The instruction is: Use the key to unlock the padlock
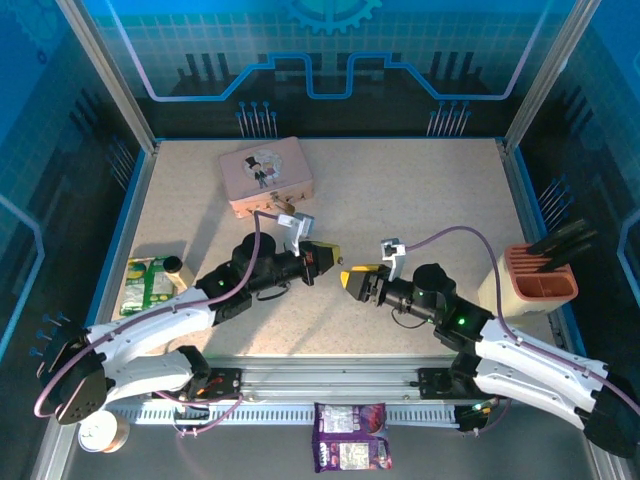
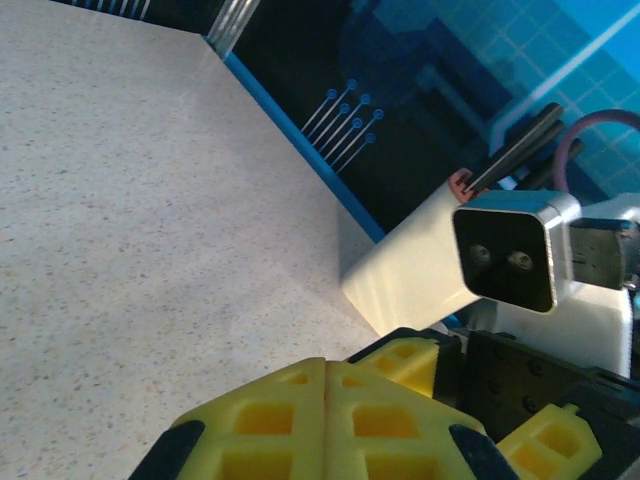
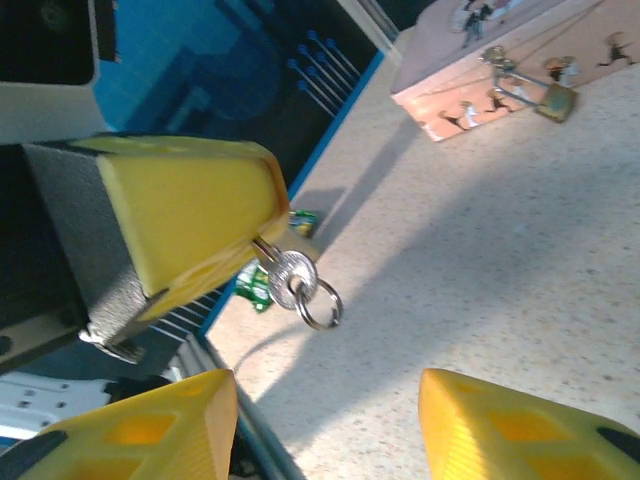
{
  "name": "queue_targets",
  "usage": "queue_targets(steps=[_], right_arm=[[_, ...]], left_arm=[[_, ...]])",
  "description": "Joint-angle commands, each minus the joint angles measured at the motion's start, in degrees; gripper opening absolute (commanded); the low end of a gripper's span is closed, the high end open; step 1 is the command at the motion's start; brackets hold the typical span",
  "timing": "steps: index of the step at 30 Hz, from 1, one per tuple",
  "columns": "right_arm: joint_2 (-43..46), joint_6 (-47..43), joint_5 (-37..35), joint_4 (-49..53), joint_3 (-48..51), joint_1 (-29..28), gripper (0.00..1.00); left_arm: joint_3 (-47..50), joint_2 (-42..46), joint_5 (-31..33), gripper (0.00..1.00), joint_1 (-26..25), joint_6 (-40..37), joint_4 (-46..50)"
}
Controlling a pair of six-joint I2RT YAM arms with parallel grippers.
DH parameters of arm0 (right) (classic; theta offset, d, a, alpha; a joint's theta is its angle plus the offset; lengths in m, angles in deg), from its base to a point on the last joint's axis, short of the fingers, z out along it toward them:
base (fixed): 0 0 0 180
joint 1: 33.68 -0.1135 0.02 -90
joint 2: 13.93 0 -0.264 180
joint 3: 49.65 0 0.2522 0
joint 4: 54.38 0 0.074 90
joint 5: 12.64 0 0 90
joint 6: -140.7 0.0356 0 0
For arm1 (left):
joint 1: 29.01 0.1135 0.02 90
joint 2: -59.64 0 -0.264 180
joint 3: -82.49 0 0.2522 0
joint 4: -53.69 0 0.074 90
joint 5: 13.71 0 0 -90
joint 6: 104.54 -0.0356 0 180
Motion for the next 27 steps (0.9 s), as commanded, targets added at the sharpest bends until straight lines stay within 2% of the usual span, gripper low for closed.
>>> queue_targets(steps=[1, 6, 18, 27], right_arm=[[0.37, 2.97, 4.92, -10.06, 1.33, 1.49, 0.50], [0.28, 3.36, 6.01, -12.22, 2.04, 2.45, 0.45], [-0.55, 2.40, 6.00, -11.82, 2.13, 3.40, 0.42], [-3.23, 2.29, 8.94, -14.05, 1.02, 3.63, 0.35]], left_arm=[[1.04, 0.29, -3.19, 0.00, 0.37, 0.47, -4.48], [1.11, 1.16, -4.43, 0.00, 0.38, 0.80, -4.14], [1.36, 1.79, -6.44, 0.00, 0.34, 1.49, -3.82], [-0.10, 1.35, -7.90, 0.00, 0.44, 2.51, -2.46]])
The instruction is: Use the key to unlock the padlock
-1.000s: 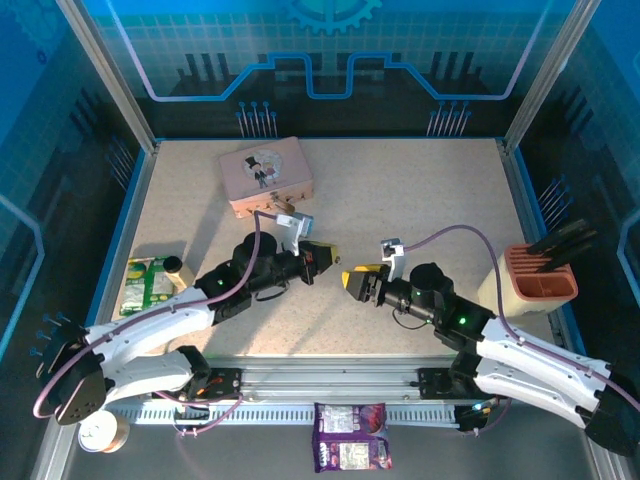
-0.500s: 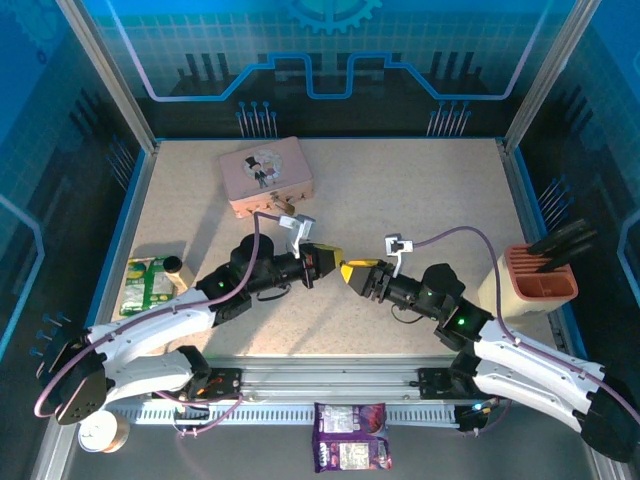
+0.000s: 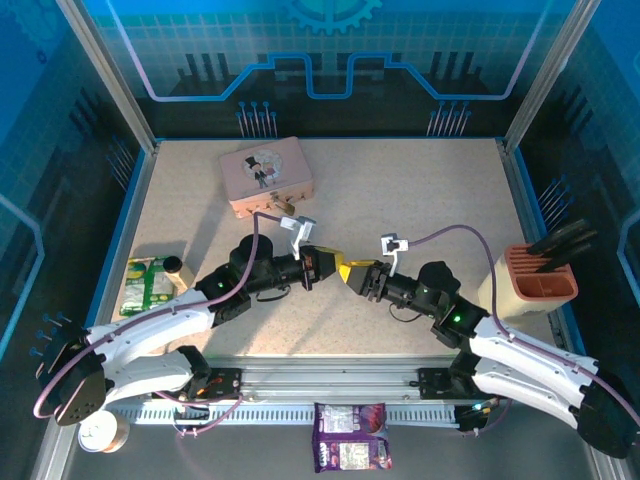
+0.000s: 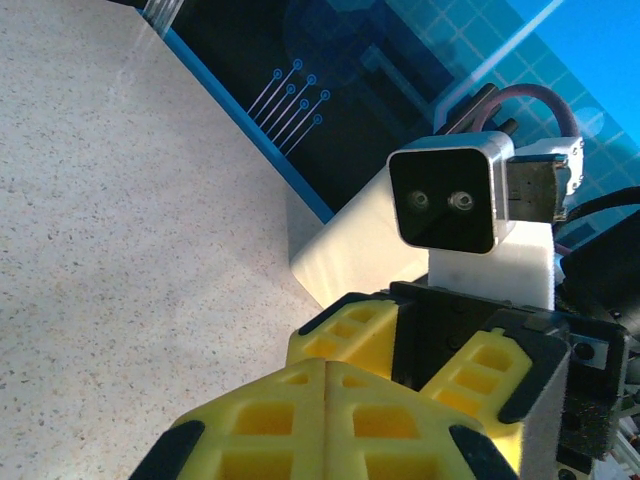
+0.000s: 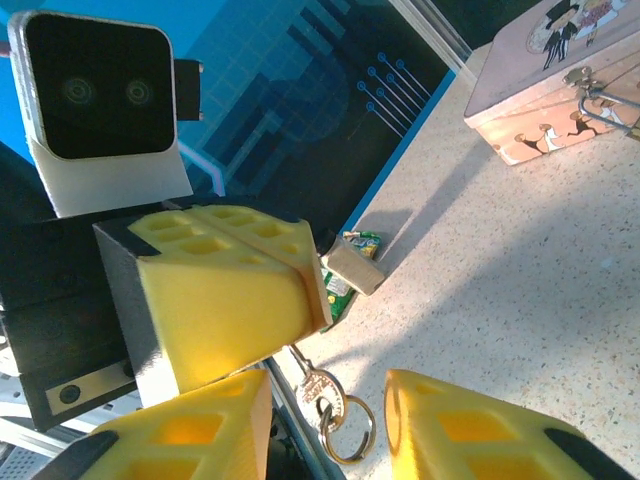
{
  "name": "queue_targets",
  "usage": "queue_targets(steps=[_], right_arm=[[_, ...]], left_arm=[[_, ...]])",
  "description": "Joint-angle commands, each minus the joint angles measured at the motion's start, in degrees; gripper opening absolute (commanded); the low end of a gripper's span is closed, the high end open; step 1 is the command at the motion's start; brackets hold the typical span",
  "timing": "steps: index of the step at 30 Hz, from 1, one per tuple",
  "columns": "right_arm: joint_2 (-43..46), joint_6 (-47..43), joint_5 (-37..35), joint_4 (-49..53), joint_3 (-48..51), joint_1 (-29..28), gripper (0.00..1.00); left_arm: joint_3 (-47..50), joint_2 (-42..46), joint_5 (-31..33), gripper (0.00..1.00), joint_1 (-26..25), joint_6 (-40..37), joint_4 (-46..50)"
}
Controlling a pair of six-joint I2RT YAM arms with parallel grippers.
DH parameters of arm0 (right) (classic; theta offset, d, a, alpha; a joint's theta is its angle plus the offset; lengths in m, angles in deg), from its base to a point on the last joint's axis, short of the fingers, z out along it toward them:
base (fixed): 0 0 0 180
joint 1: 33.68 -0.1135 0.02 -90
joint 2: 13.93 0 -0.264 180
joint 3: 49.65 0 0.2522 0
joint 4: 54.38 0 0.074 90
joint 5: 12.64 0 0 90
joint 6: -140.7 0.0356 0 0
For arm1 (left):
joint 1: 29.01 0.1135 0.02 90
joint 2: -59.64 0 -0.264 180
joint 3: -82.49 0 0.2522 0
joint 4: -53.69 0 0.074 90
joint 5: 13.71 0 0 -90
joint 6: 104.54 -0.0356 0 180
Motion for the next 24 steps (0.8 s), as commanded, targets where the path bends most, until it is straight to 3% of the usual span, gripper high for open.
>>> queue_targets(steps=[1, 24], right_arm=[[-0.19, -0.30, 1.64, -2.85, -0.64, 0.60, 0.33], [0.95, -0.26, 0.89, 0.52, -1.20, 1.16, 0.12]], left_arm=[[-1.13, 0.71, -1.84, 0.00, 0.41, 0.71, -0.33], [-1.83, -0.27, -1.80, 0.00, 0.79, 1.02, -1.00]])
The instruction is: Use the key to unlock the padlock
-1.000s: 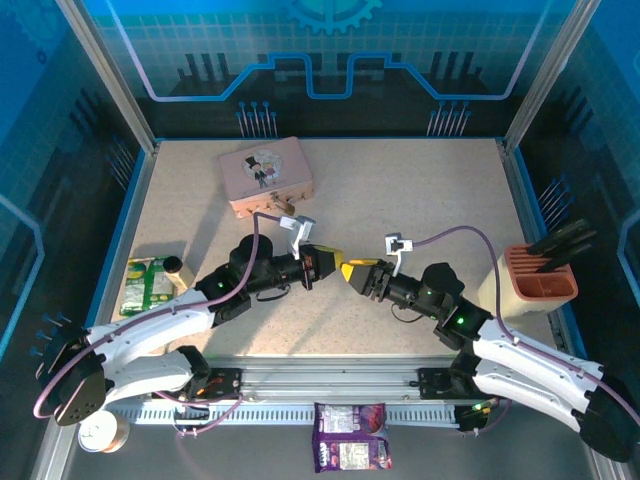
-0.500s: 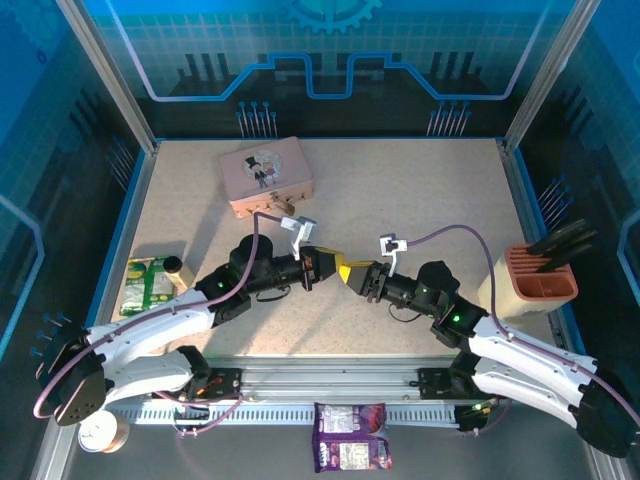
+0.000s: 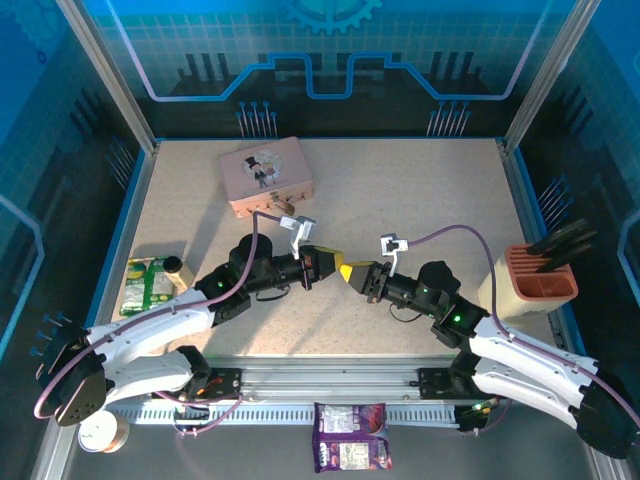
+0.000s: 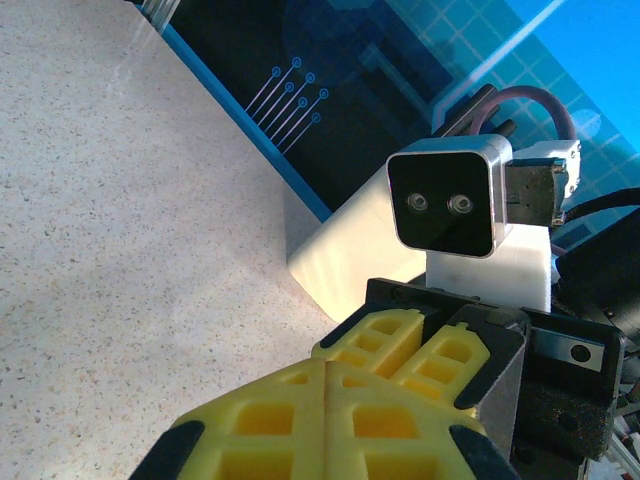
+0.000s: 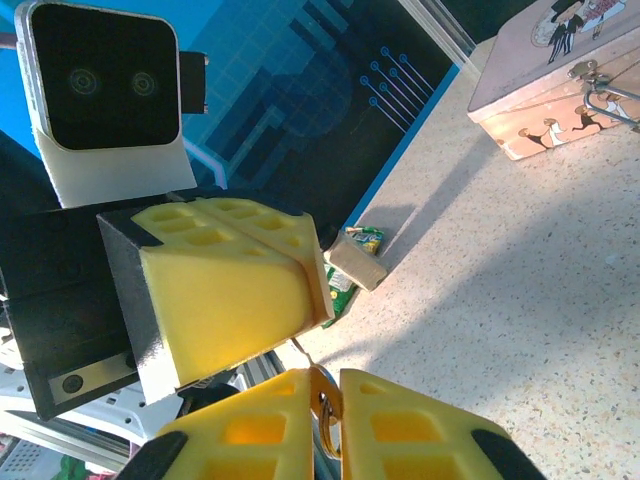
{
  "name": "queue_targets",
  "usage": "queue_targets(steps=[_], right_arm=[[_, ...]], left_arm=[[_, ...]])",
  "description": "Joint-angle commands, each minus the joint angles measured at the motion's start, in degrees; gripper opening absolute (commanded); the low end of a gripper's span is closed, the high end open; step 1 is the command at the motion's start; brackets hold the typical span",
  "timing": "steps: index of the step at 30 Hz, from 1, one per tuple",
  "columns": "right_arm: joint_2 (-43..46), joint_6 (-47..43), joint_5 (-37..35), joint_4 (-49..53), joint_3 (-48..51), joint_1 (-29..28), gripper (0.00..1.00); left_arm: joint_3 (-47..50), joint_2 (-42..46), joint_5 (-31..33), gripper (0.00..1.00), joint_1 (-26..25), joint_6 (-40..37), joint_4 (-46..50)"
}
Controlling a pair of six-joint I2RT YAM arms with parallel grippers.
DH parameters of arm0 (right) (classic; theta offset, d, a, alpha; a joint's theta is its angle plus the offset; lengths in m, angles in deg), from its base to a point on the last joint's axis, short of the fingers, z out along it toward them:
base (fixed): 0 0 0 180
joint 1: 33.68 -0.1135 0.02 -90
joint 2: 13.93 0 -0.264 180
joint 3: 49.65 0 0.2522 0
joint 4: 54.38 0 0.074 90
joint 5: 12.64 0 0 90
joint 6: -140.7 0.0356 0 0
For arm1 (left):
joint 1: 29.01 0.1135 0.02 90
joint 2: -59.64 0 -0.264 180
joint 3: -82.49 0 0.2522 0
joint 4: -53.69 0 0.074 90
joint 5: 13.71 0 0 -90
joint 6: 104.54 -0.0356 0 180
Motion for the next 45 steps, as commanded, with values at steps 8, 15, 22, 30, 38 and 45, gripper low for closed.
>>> queue_targets(steps=[8, 15, 22, 30, 38, 45], right_arm=[[1.64, -0.05, -0.83, 2.08, -1.61, 0.79, 0.05], [1.43, 0.37, -1.53, 3.30, -2.39, 0.87, 0.00], [2.44, 0.35, -4.99, 9.34, -3.67, 0.94, 0.00], [4.75, -3.25, -11.50, 25.57, -8.71, 0.89, 0.00], [6.21, -9.02, -20.14, 39.03, -14.36, -0.89, 0.00], [7.14, -10.98, -24.34, 41.86, -16.15, -4.13, 0.00]], left_arm=[[-1.94, -0.10, -0.69, 0.02, 0.47, -0.01, -0.56], [-1.94, -0.80, -1.34, 0.13, 0.50, 0.22, -0.92], [-1.68, 1.06, 2.12, 0.46, 0.86, 0.06, 2.30], [-1.35, 8.34, 14.06, 0.88, 6.43, 1.61, 17.41], [-11.80, -0.69, 30.09, 0.94, 13.59, -2.92, 39.86], [-14.14, -13.71, 31.17, 0.95, 17.99, 5.53, 32.88]])
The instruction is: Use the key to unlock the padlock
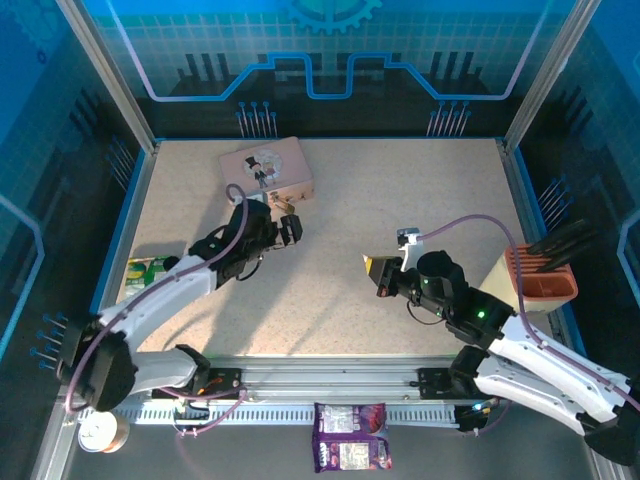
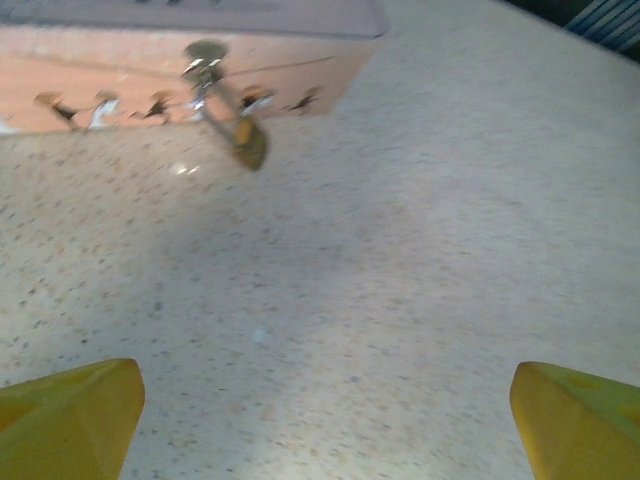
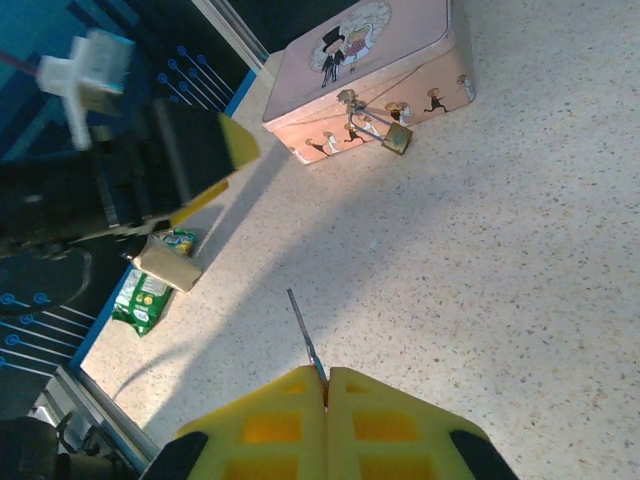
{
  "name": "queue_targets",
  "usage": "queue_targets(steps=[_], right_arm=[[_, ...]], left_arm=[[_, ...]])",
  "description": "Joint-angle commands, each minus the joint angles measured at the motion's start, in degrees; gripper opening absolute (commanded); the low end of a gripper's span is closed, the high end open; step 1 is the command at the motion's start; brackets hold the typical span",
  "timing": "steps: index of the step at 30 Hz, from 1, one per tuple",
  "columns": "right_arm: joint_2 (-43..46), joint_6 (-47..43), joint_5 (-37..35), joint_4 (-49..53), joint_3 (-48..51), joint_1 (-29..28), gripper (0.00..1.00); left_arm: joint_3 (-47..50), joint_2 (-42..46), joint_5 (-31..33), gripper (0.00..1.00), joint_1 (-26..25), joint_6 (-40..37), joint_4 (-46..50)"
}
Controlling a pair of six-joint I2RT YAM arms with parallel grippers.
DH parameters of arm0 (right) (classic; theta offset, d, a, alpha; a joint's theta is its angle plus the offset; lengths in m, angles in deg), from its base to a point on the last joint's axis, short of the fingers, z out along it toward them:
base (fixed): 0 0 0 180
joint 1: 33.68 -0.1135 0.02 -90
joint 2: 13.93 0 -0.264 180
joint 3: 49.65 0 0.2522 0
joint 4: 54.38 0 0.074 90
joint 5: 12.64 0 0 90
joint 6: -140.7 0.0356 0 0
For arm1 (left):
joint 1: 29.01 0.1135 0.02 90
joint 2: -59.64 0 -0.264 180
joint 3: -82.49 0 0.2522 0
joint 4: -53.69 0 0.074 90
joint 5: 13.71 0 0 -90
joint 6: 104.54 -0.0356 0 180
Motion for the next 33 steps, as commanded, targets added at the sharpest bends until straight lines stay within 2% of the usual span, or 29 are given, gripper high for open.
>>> queue_targets(steps=[1, 3, 9, 15, 21, 27, 33], right_arm=[[1.43, -2.09, -3.85, 2.93, -1.69, -2.04, 0.00], [1.96, -1.94, -4.89, 3.33, -1.23, -2.86, 0.00], [5.04, -1.16, -5.52, 3.59, 1.38, -3.28, 0.00], [7.41, -1.26, -4.86, 3.91, 3.16, -3.21, 0.00], [8.47, -1.50, -3.26, 4.05, 4.22, -3.19, 0.00], [10.41, -1.63, -3.06, 4.34, 5.05, -2.85, 0.00], [11.59, -1.48, -1.84, 4.74, 5.48, -2.43, 0.00]], left_arm=[[-2.01, -5.65, 1.83, 0.95, 1.84, 5.52, -3.65], [-2.16, -9.42, 0.28, 0.93, 2.78, 7.95, -8.89], [-7.60, -21.51, 0.01, 0.90, 4.63, 11.05, -16.08], [-8.70, -30.52, 1.90, 0.89, 5.87, 13.65, -26.36], [-12.28, -36.41, 4.95, 0.87, 6.49, 14.79, -28.42], [-15.23, -40.43, 7.25, 0.69, 7.02, 16.09, -28.22], [-18.34, -43.56, 8.82, 0.62, 7.37, 17.20, -26.30]])
